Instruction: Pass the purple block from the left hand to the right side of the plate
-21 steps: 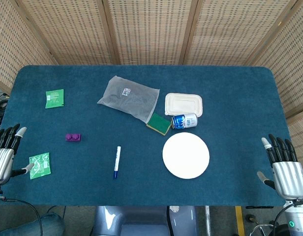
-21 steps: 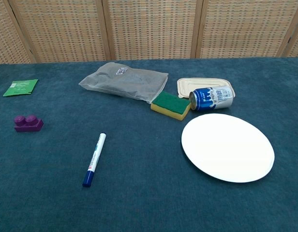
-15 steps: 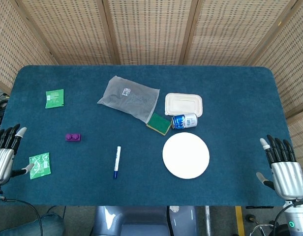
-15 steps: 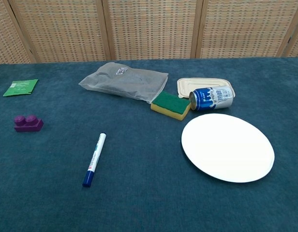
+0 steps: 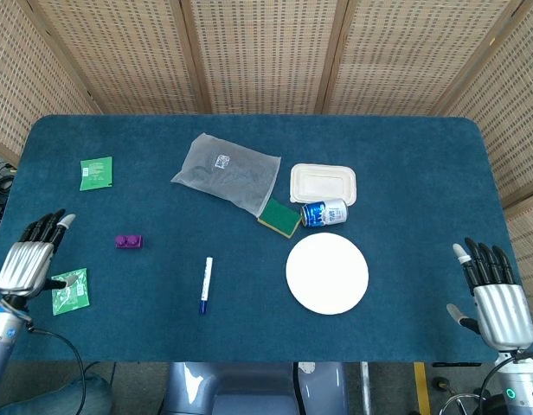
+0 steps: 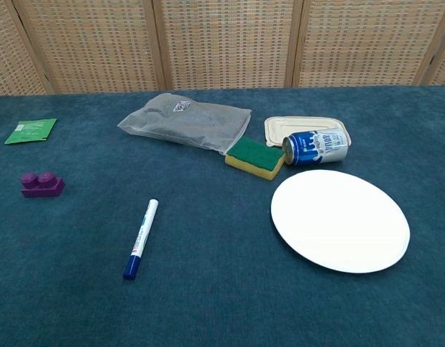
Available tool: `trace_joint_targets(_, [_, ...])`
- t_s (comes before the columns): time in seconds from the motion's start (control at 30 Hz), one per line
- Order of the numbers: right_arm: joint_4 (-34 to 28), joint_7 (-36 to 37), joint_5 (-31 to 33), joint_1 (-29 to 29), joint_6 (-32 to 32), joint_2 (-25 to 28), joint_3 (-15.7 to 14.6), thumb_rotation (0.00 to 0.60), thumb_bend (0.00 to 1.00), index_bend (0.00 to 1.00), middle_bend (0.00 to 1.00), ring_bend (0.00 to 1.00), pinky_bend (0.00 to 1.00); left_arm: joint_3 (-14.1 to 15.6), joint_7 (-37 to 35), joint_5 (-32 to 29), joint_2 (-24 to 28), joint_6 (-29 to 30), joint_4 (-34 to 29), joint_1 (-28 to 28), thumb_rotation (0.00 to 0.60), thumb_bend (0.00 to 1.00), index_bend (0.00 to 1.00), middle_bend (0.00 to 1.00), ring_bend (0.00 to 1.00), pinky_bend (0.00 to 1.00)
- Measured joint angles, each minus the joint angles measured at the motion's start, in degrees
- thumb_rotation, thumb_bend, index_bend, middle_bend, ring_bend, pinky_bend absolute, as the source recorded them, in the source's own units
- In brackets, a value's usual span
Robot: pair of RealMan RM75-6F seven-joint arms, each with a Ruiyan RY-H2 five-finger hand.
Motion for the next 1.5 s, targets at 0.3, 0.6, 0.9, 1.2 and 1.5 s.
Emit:
trace_joint_targets(0.3, [0.83,1.42,1.87,0.58,-1.26,-0.17,0.89,0.600,0.00,0.02,0.00,0.00,0.00,-0.56,-7.00,1.97,-9.60,-13.99,20.34,-10.89,0.600,0.24,0.22,0.28,0.22,0.29])
trace_joint_targets(0.6, [1.20,2.11,2.50,0.70,-1.77,-0.20,1.08,0.600,0.00,0.02,0.00,0.00,0.00,1.64,-13.23,4.58,-18.02,-18.61,31.85,-14.95,0.600,0.24,0.26,0.29,0.22,0.29])
trace_joint_targets(0.9, [1.22,2.49,2.82,0.75,-2.07,-0.21,1.10,0.600,0.00,0.03,0.00,0.00,0.00,3.24,-16.40,5.95,-21.90,-19.00,37.00,-16.06,0.600,0.27,0.34,0.38,0.30,0.33])
trace_joint_targets(1.2, [1.32,3.33,3.25,0.82,-2.37,-0.07,1.23,0.600,0.00,0.04,0.00,0.00,0.00,2.98,-16.37,5.99,-24.89,-17.20,40.60,-16.76,0.600,0.34,0.52,0.56,0.45,0.43])
trace_joint_targets(1.5, [1.11,3.79,3.23,0.74,-2.20,0.17,1.28,0.600,0.00,0.04,0.00,0.00,0.00,2.40,-16.94,6.20,-23.85,-14.28,38.97,-16.81,0.600,0.34,0.51,0.56,0.45,0.43])
